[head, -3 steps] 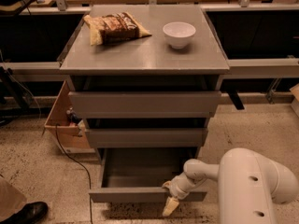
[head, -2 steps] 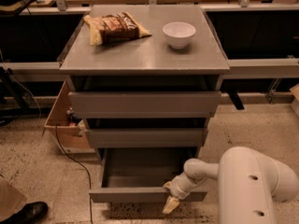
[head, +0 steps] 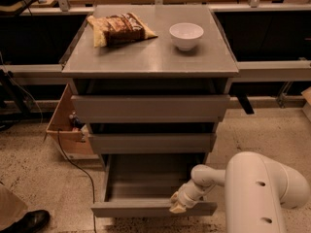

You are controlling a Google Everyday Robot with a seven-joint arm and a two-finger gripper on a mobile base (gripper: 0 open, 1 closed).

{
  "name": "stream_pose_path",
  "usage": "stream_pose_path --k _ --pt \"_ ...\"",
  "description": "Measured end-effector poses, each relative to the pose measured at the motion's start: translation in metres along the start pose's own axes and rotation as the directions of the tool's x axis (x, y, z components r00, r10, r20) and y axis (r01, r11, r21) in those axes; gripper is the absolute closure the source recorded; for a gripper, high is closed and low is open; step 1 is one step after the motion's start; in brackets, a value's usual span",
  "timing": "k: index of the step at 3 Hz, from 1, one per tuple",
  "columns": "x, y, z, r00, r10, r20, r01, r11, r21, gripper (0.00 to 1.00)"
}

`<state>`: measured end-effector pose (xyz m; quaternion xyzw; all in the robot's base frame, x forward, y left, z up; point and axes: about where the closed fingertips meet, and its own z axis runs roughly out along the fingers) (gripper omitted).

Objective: Open bottom drawer

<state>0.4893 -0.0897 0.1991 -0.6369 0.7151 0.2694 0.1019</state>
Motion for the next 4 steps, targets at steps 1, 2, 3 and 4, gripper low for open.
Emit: stream_pose_path --k 1,2,3,4 --pt "0.0007 0.0013 0.0004 1.0 0.002 -0.002 -0.002 1.0 -0.005 1.0" --pt "0.0012 0.0017 -0.0004 1.0 0.006 -0.005 -0.006 1.0 -0.007 0.85" --pt "0.0005 -0.0002 -0.0065 1.0 0.008 -0.012 -0.008 1.0 0.002 0.62" --pt "0.0012 -0.0007 -0.0055 1.0 0.008 -0.013 -0.008 1.0 0.003 0.37"
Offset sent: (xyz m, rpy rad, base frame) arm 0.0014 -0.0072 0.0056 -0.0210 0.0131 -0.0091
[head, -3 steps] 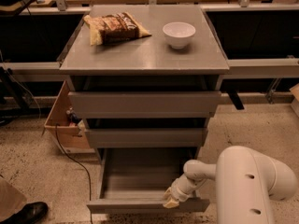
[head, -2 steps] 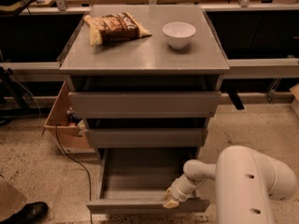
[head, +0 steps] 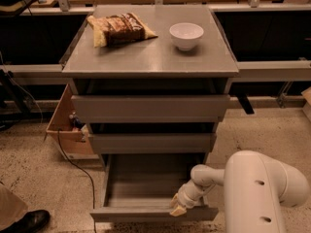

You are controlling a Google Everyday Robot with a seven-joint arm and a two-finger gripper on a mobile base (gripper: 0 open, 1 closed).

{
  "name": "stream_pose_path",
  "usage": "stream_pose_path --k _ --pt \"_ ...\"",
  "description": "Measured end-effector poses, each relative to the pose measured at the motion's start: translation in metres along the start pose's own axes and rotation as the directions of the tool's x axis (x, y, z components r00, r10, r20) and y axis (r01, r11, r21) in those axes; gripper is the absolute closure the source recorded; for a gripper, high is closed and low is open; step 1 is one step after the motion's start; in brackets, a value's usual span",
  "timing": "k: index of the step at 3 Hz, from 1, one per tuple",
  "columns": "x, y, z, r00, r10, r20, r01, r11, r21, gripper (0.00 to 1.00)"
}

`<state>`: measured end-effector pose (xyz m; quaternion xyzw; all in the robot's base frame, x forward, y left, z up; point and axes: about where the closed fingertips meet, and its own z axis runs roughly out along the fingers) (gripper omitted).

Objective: Open bottom drawer

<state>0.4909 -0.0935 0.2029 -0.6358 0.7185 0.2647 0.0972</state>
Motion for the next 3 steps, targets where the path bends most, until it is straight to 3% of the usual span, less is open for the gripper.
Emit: stream_pose_path --k 1,2,3 --pt "-0.004 -0.009 -0.019 1.0 -0.007 -0.019 0.008 0.9993 0.035 0.15" --pt "-0.006 -0.023 -0.046 1.0 0.007 -0.017 -0.005 0.9968 0.08 0.0" --pt "-0.009 -0.037 -0.055 1.0 0.018 0.001 -0.018 0.9943 0.105 0.18"
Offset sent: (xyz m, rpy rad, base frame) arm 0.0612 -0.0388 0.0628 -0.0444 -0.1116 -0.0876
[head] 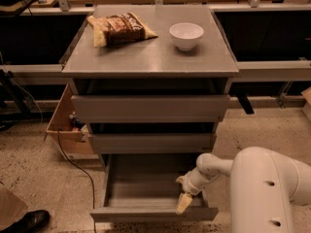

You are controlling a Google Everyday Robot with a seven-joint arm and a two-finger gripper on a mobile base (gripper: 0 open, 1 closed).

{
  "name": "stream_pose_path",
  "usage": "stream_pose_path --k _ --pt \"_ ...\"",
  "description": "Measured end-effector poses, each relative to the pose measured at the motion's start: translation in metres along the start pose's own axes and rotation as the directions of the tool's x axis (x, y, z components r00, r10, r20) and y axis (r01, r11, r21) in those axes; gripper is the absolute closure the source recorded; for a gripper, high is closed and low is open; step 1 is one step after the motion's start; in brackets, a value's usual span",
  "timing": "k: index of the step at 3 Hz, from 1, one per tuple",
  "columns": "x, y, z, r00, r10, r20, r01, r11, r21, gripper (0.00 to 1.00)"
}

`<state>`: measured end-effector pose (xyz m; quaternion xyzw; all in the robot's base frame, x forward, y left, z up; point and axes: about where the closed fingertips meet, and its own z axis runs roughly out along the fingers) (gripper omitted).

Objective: Open bottom drawer

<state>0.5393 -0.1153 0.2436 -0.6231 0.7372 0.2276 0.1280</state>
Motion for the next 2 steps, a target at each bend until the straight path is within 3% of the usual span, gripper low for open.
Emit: stream_pose_path --k 2 --pt "-0.004 -0.034 0.022 0.992 0.03 0.124 -0.033 0.9993 0.016 0.64"
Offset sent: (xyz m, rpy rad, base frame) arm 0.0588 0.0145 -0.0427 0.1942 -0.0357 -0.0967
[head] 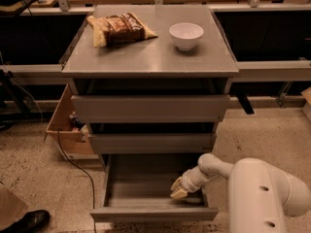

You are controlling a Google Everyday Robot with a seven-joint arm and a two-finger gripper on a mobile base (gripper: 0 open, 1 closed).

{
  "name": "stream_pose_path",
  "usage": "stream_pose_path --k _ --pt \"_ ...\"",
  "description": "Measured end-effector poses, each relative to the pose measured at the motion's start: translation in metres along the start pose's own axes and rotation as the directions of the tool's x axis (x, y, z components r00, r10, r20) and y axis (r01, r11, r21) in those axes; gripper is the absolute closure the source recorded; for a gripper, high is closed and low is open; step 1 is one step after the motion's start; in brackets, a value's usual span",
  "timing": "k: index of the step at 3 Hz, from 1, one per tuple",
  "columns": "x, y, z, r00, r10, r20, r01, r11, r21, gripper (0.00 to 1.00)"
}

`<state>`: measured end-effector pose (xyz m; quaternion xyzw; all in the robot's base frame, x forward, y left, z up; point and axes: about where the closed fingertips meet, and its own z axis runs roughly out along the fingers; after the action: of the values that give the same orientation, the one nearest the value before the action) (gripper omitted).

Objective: Open bottom drawer

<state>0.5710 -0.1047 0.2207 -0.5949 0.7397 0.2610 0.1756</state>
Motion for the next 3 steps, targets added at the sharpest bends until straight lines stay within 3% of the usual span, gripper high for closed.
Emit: stream_pose_path --k 1,2,3 --pt "0.005 -0.016 0.023 0.999 0.016 0.046 -0.015 0.9999 -0.007 0.88" --pt "0.02 -0.028 0.048 0.997 0.047 0.054 -0.044 0.9979 -0.047 1.0" --pt "0.02 -0.028 0.048 0.997 0.047 0.054 -0.044 0.9979 -0.047 1.0"
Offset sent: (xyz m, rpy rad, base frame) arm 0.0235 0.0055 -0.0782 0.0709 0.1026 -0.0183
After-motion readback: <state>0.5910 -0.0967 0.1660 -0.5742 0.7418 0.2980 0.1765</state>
